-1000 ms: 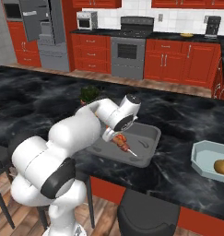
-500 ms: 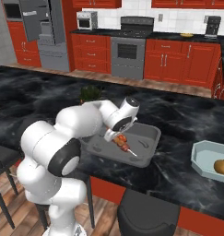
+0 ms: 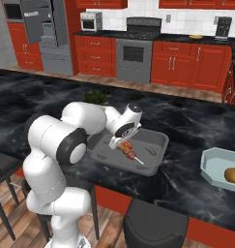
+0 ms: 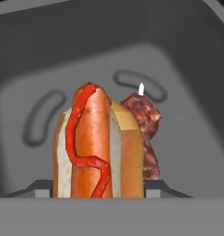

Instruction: Place the cold items (potato and mushroom) from the fridge in one tupperware on the dining counter. Place the warm items (hot dog and kebab skewer) in the stove area in another tupperware.

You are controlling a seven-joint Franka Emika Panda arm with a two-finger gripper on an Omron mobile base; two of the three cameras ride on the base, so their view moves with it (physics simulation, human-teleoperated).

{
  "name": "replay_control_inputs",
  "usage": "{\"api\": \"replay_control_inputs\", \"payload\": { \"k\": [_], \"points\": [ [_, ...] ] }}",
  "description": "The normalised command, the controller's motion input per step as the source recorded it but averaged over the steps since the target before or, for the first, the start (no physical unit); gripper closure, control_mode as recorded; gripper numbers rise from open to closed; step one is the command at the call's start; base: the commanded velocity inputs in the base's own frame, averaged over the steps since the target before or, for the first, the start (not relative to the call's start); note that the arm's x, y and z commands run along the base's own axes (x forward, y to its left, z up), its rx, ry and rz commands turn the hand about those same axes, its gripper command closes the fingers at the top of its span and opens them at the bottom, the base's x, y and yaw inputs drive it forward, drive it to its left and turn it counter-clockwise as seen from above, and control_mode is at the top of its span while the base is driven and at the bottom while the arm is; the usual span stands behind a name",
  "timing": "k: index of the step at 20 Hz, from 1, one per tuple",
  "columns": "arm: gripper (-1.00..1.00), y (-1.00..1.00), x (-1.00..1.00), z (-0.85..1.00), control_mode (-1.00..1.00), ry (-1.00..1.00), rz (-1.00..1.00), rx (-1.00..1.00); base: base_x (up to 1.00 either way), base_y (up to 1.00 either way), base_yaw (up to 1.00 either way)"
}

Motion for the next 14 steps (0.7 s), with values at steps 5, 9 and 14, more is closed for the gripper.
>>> {"api": "replay_control_inputs", "payload": {
  "k": [5,9,14],
  "points": [
    [1.00,0.18,0.04,-0.20,-1.00,0.00,0.00,-0.05,0.00,0.00,0.00],
    [1.00,0.14,0.00,-0.22,-1.00,0.00,0.00,-0.06,0.00,0.00,0.00],
    [-1.00,0.12,0.00,-0.13,-1.00,0.00,0.00,-0.03,0.00,0.00,0.00]
  ]
}}
